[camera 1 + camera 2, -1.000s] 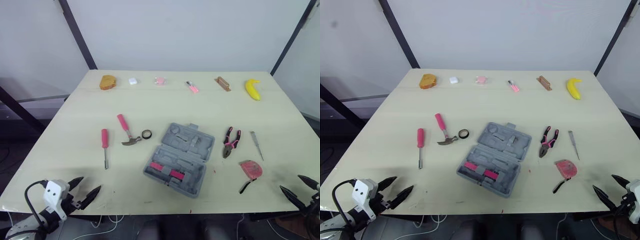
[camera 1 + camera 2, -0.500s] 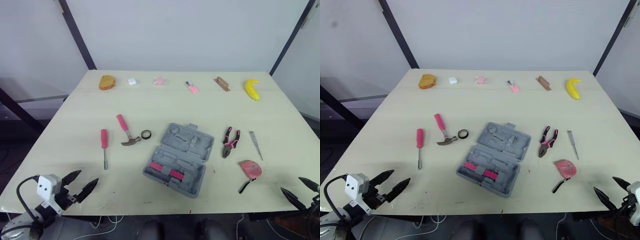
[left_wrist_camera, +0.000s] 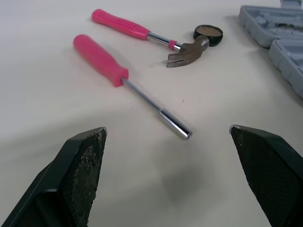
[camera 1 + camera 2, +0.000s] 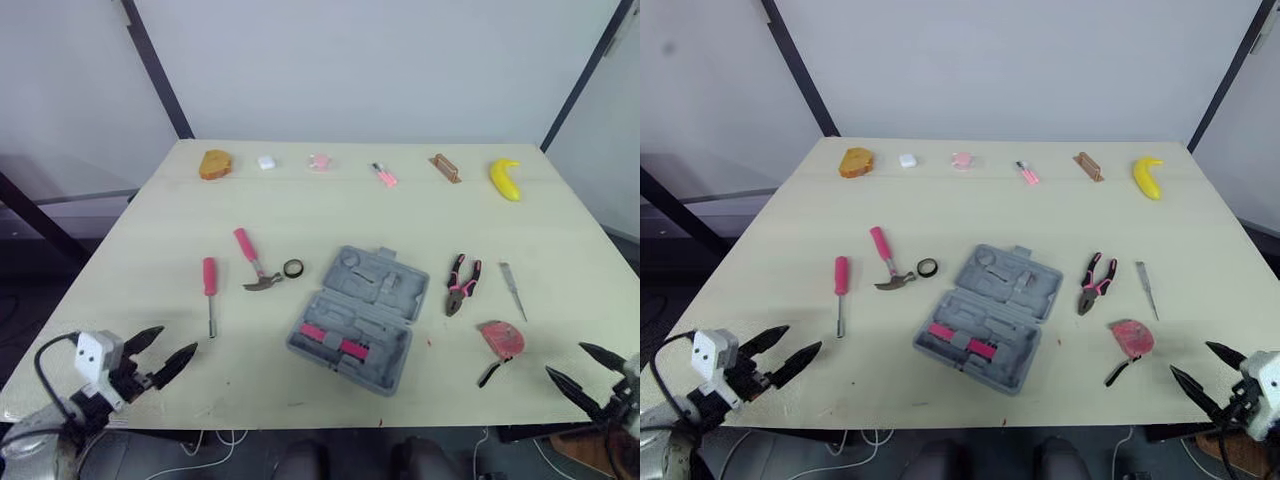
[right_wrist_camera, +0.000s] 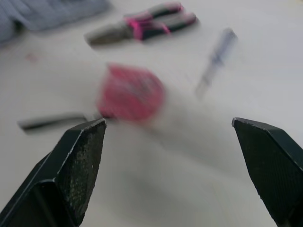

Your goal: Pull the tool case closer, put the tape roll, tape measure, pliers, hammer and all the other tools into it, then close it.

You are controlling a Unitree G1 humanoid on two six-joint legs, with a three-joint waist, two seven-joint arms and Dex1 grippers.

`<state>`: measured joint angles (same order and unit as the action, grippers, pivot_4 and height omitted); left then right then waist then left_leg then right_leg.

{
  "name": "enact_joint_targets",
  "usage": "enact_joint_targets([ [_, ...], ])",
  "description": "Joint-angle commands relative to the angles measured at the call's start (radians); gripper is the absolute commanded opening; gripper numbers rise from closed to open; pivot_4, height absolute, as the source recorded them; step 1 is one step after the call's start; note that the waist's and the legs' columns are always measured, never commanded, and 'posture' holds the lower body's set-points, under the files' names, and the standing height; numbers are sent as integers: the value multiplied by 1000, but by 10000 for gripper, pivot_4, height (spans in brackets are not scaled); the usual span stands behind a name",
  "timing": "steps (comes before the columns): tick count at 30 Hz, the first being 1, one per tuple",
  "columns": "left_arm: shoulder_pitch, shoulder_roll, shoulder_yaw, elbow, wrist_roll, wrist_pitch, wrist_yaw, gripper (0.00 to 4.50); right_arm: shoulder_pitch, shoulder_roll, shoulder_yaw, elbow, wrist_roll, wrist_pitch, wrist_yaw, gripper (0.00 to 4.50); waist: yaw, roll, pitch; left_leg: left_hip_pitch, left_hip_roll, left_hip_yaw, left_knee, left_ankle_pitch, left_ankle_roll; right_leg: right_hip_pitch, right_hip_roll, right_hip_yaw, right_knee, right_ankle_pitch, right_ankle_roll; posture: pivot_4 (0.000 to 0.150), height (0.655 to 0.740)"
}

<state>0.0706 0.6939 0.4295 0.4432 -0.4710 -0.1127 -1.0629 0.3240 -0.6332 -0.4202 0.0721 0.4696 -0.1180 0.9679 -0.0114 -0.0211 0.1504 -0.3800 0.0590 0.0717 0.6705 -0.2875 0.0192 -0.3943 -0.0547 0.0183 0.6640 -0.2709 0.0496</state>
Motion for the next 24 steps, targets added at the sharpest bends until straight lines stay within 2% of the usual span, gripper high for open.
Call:
enact_joint_targets([
  [1, -52, 32, -29, -29, 11, 37, -22, 44415, -18, -1, 27, -126, 25, 71, -30, 45000, 0, 0, -1, 0, 0, 0, 0, 0, 0, 0, 0, 0, 0, 0, 0, 1500, 7400],
  [10, -343, 65, -192, 93, 112, 35, -134, 44415, -159, 8, 197, -295, 7, 290, -110, 45000, 4, -1, 0, -3, 0, 0, 0, 0, 0, -2, 1, -3, 0, 0, 0, 1500, 7400],
  [14, -531, 27, -309, 245, 204, -21, -205, 44415, -223, 9, 298, -320, -29, 364, -122, 45000, 9, -1, 0, -4, -1, 0, 1, 0, 0, -1, 2, -3, -1, 0, 0, 1500, 7400],
  [22, -774, -58, -408, 543, 324, -136, -230, 44415, -318, 10, 448, -332, -141, 453, -172, 45000, 4, -1, 0, -8, -1, -1, 3, 0, 0, -4, 3, -3, -1, 0, 1, 1500, 7400],
  [23, -794, -70, -418, 570, 339, -144, -230, 42130, -323, 6, 466, -329, -158, 457, -172, 42436, 3, -1, 0, -8, -1, -1, 3, 0, 0, -4, 3, -3, -1, 0, 1, 1500, 7400],
  [24, -811, -80, -429, 595, 355, -161, -229, 37925, -328, 5, 481, -324, -172, 457, -172, 38448, 3, -1, 0, -10, -1, -2, 3, 0, 0, -6, 3, -4, -2, 0, 1, 1500, 7400],
])
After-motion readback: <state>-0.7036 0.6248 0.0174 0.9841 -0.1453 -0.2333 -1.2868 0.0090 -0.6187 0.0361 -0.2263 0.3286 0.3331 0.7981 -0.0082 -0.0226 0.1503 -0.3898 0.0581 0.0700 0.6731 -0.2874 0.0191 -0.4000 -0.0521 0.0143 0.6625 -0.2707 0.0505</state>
